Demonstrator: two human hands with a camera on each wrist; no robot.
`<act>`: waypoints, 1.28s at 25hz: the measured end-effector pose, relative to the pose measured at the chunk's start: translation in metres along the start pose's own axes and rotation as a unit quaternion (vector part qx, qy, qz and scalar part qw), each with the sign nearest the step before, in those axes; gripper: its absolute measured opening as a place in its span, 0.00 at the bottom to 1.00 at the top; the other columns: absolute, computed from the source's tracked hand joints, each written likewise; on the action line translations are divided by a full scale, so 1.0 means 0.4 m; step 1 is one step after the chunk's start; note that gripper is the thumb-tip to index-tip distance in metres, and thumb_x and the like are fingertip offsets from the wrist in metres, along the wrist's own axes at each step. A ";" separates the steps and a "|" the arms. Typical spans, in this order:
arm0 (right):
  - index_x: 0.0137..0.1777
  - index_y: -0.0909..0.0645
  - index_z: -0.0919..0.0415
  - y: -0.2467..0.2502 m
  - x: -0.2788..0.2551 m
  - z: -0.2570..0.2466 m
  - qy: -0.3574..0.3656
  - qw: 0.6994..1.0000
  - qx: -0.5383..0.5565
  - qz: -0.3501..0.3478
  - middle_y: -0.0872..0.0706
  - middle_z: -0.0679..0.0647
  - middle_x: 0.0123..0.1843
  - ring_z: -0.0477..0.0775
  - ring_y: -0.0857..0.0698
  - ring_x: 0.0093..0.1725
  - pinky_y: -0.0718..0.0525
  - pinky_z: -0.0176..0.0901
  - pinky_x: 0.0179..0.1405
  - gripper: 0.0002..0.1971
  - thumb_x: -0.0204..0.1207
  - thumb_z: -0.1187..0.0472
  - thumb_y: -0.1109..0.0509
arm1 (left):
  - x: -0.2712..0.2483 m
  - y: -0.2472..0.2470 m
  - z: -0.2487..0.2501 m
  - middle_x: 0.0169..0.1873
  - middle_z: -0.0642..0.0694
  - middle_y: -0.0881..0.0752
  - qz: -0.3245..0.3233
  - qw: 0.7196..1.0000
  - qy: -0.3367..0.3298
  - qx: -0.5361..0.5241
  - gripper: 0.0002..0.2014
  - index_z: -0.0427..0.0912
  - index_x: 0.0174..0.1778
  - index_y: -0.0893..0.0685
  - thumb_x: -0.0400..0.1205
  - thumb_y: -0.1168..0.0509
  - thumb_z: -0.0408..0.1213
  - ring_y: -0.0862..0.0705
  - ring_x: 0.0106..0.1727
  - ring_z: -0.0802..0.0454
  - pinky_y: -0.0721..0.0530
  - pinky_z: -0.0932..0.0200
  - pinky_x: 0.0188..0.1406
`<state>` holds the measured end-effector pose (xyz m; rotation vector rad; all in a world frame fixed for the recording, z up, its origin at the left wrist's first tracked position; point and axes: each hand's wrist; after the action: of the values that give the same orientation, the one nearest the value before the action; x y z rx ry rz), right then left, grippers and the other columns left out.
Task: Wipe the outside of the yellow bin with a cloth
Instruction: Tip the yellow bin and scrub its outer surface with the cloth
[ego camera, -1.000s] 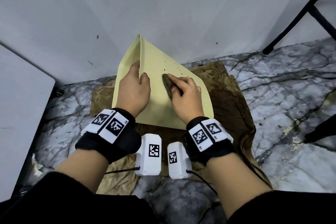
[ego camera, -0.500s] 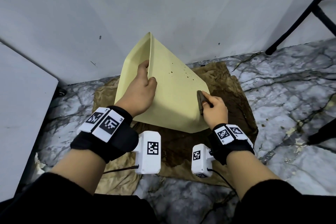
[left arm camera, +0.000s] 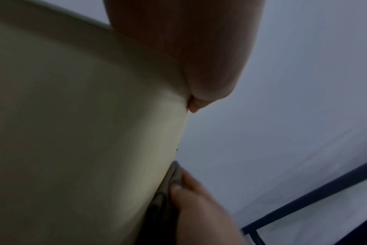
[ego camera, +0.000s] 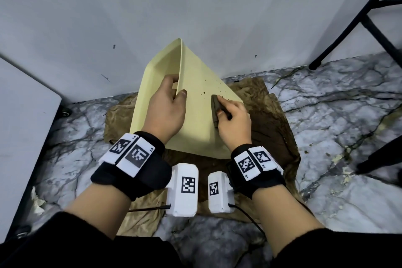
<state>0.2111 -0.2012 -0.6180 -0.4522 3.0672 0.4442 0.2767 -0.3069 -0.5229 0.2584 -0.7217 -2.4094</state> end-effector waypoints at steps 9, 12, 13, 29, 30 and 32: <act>0.64 0.21 0.51 -0.032 -0.027 -0.071 0.140 0.990 -0.030 -0.008 0.19 0.57 0.59 0.60 0.26 0.58 0.41 0.28 0.54 0.19 0.76 0.68 0.37 | -0.019 -0.022 -0.027 0.44 0.39 0.12 0.026 0.999 -0.019 0.003 0.11 0.46 0.60 0.29 0.82 0.46 0.32 0.15 0.40 0.40 0.17 0.46 0.42; 0.64 0.21 0.50 -0.030 -0.015 -0.028 0.122 0.991 -0.046 -0.014 0.19 0.56 0.60 0.59 0.27 0.59 0.42 0.26 0.53 0.19 0.76 0.67 0.38 | -0.008 -0.014 -0.040 0.45 0.41 0.12 0.024 1.000 -0.013 0.003 0.12 0.45 0.60 0.30 0.82 0.46 0.33 0.14 0.42 0.41 0.16 0.45 0.45; 0.64 0.21 0.49 -0.025 -0.010 -0.012 0.110 0.992 -0.053 -0.014 0.20 0.56 0.61 0.60 0.27 0.61 0.42 0.25 0.53 0.19 0.77 0.66 0.38 | -0.004 -0.010 -0.044 0.46 0.41 0.13 0.023 1.000 -0.008 0.001 0.12 0.46 0.60 0.30 0.82 0.46 0.33 0.14 0.43 0.41 0.16 0.45 0.45; 0.69 0.26 0.51 0.017 0.029 0.090 -0.028 0.992 -0.123 -0.007 0.25 0.57 0.70 0.66 0.29 0.66 0.41 0.32 0.54 0.19 0.79 0.64 0.41 | 0.009 0.004 -0.070 0.43 0.45 0.17 0.054 0.997 -0.003 0.058 0.14 0.42 0.63 0.31 0.82 0.47 0.33 0.19 0.39 0.44 0.25 0.56 0.37; 0.68 0.25 0.52 -0.005 0.025 0.057 0.008 0.993 -0.116 -0.014 0.24 0.57 0.69 0.65 0.28 0.66 0.43 0.30 0.50 0.19 0.78 0.65 0.41 | 0.010 0.004 -0.070 0.42 0.44 0.17 0.056 0.997 -0.004 0.061 0.14 0.42 0.63 0.31 0.82 0.47 0.32 0.19 0.39 0.44 0.25 0.56 0.37; 0.67 0.24 0.52 -0.054 0.006 -0.020 0.096 0.990 -0.103 -0.032 0.21 0.57 0.65 0.64 0.26 0.64 0.45 0.29 0.48 0.19 0.77 0.65 0.40 | 0.009 -0.001 -0.069 0.41 0.44 0.17 0.058 0.996 -0.007 0.068 0.14 0.41 0.63 0.31 0.81 0.47 0.32 0.20 0.38 0.43 0.28 0.58 0.34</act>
<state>0.2153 -0.2238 -0.6164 -0.6326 3.1911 0.7623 0.2832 -0.3209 -0.5461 0.2472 -0.8850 -2.2572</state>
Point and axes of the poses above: each hand's wrist, its own x-axis towards the middle knuckle, its own y-axis out of the back of the hand, z = x × y
